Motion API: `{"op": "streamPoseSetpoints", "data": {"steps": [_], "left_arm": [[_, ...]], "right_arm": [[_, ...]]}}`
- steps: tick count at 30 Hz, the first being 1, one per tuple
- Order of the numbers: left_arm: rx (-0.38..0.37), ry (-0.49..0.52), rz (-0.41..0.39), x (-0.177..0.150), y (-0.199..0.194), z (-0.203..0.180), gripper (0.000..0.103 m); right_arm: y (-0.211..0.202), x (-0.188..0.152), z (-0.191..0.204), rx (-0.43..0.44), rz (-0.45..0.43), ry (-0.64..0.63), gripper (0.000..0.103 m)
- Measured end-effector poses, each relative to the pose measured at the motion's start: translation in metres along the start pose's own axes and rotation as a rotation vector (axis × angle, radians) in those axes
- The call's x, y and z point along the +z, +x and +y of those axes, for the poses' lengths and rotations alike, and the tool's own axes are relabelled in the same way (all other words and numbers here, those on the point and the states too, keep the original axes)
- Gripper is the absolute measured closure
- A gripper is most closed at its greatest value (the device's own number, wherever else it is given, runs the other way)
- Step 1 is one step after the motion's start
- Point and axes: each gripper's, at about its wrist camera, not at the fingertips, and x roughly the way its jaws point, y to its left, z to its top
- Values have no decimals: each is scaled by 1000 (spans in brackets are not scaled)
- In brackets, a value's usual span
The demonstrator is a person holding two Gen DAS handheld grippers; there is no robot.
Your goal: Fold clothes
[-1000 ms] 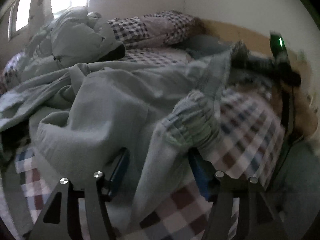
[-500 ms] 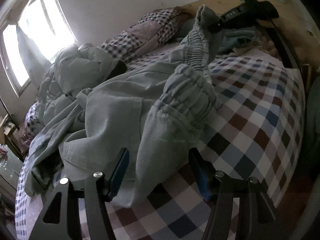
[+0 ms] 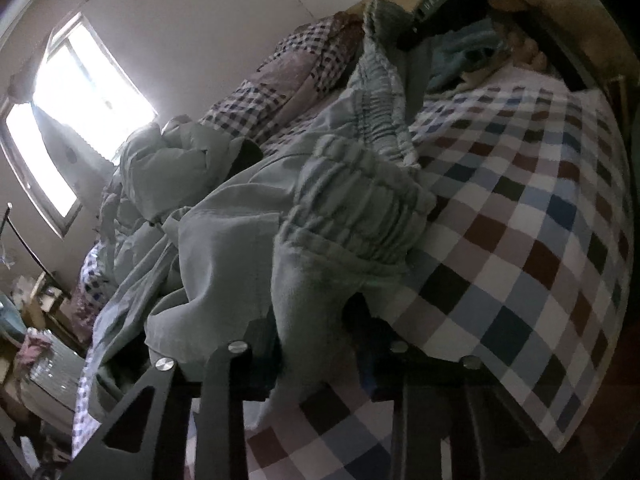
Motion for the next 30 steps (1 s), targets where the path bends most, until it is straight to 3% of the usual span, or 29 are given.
{"op": "streamPoseSetpoints", "data": {"steps": [5,12,20,30], "left_arm": [[2,11,-1,3,-1,-5,92],[21,-228,-82,13,-31,38,97],[91,-565,-217,23,-103,122,97],[142,-724,-382,48,-194,209,98]], "right_arm": [[-4,-1,2,1,0,-15,96],[-23,-2,17,-6,-25,-101,96],[-62,-1,45,0,-87,-197,96],[-153,31,99,61,-236,-266,96]]}}
